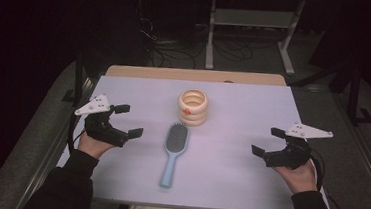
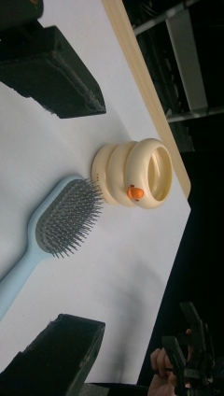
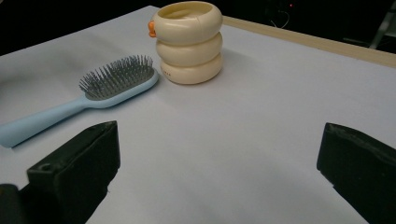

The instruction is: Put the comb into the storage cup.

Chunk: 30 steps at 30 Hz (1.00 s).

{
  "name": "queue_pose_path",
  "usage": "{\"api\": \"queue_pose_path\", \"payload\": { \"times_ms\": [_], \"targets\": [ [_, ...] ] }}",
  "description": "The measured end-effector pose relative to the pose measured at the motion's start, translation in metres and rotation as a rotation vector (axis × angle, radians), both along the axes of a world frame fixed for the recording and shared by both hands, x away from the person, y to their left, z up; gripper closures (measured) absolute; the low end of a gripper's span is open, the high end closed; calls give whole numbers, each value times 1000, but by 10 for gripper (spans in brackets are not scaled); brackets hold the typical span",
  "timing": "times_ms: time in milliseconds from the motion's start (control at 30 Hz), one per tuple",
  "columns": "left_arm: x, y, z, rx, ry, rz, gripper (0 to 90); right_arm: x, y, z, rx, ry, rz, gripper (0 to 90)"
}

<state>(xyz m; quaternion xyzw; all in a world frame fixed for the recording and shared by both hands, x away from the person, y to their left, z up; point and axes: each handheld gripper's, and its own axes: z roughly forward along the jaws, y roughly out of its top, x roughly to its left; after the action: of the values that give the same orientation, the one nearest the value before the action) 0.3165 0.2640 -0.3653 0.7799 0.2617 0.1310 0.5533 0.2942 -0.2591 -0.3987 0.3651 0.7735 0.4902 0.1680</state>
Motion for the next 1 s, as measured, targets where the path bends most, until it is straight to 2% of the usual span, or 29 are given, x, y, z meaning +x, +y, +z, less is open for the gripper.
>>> {"api": "queue_pose_path", "payload": {
  "times_ms": [167,667,1000],
  "targets": [
    [1,-7,-1,-6,6,-14,0,0,1,0,-3,2,3,0],
    [6,-30,-9,36,30,-65,0,1,2,-1,-6,9,14,0],
    [4,-47,-12,60,45,-118,0,1,2,-1,-8,8,14,0]
  ]
}}
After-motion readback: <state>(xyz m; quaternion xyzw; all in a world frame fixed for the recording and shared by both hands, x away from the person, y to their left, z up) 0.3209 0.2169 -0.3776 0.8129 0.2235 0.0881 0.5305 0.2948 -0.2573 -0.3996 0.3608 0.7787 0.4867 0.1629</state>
